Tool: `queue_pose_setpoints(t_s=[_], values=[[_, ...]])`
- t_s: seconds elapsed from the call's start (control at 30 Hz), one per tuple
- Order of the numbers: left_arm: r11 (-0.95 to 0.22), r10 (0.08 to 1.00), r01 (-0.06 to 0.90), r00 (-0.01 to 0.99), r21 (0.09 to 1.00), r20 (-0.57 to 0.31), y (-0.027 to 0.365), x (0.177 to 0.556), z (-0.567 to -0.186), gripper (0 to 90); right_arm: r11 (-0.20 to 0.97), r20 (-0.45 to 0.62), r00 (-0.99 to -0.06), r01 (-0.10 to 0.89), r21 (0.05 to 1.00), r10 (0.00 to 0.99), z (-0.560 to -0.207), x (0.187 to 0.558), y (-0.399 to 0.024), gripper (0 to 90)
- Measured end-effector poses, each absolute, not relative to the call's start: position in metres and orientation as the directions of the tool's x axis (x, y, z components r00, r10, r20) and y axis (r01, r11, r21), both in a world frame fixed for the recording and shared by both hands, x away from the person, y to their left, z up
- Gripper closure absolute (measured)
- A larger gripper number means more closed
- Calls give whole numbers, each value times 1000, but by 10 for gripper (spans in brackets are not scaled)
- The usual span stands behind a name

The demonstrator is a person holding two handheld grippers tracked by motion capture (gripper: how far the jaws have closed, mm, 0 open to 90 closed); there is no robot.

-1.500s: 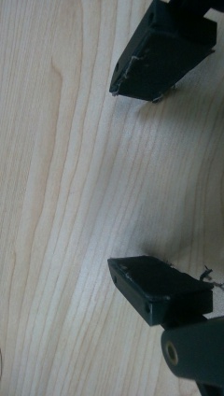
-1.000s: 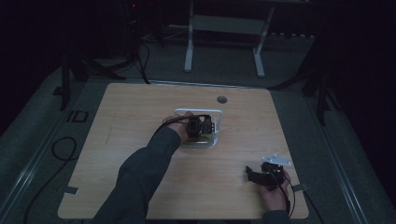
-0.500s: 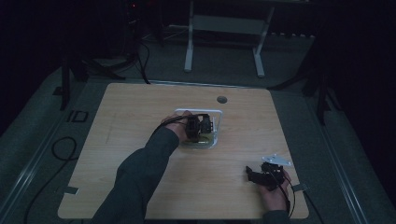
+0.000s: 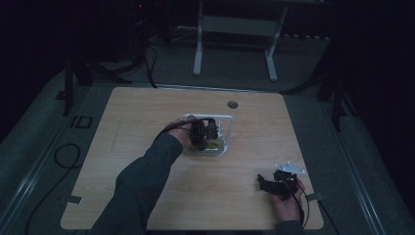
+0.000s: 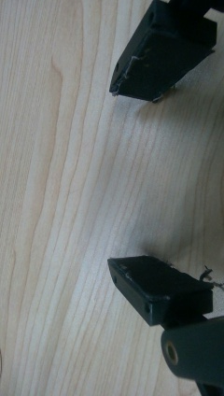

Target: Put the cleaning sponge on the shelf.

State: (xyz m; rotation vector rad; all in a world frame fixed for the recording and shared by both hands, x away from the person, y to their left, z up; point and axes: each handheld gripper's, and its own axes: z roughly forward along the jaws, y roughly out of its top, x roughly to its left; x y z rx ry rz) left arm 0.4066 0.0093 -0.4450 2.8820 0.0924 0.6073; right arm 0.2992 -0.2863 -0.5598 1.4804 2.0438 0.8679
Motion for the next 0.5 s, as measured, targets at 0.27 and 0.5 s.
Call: queue_pose_setpoints(t_s=[0.27,0.5], values=[[-965,136,39,920,259,368,18,402,-433,561,218,-8,-308,655,724,951,-560,299,-286,136],[-937,197,89,933,338,302,30,399,-420,562,218,-8,-308,655,724,951,-560,299,-286,136]])
